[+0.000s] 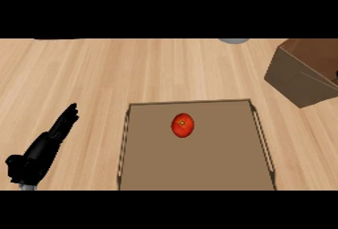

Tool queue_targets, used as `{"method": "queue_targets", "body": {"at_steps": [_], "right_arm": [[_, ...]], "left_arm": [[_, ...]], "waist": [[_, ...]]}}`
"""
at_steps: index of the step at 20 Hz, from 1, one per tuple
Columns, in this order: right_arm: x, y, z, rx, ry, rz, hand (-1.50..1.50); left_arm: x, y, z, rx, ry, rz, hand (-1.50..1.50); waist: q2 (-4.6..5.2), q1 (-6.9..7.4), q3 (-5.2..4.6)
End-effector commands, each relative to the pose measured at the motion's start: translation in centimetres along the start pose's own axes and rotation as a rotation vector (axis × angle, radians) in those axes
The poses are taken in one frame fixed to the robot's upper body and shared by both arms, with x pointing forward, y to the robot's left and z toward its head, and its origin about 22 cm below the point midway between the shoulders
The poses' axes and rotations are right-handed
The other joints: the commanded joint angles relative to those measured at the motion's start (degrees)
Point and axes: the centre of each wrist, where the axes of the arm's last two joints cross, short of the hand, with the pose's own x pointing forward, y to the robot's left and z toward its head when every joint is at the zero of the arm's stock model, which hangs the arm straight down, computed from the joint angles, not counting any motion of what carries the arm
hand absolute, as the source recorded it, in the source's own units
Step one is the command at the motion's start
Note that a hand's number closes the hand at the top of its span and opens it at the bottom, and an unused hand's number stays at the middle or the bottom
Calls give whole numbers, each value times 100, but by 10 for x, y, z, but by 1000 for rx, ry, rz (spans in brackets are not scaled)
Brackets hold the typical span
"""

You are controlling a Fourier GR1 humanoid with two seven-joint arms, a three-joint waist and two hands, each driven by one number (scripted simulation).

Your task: Pick the tomato from the tray and place it in the cardboard box

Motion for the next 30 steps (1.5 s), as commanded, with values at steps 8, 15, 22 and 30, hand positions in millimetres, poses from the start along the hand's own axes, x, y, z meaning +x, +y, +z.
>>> {"method": "queue_targets", "body": {"at_steps": [8,15,22,30], "right_arm": [[133,49,-53,721,-494,27,-150],[116,80,-76,944,-741,53,-150],[152,111,-80,1081,-860,372,-150],[188,159,-29,1292,-890,724,-150]], "left_arm": [[70,-6,-50,-113,-307,-116,0],[82,-21,-69,-118,-304,-113,0],[67,-15,-69,-86,-291,-135,0],[58,-7,-73,-90,-271,-117,0]], "waist": [[90,351,-174],[91,300,-155],[22,198,-170],[-24,53,-175]]}}
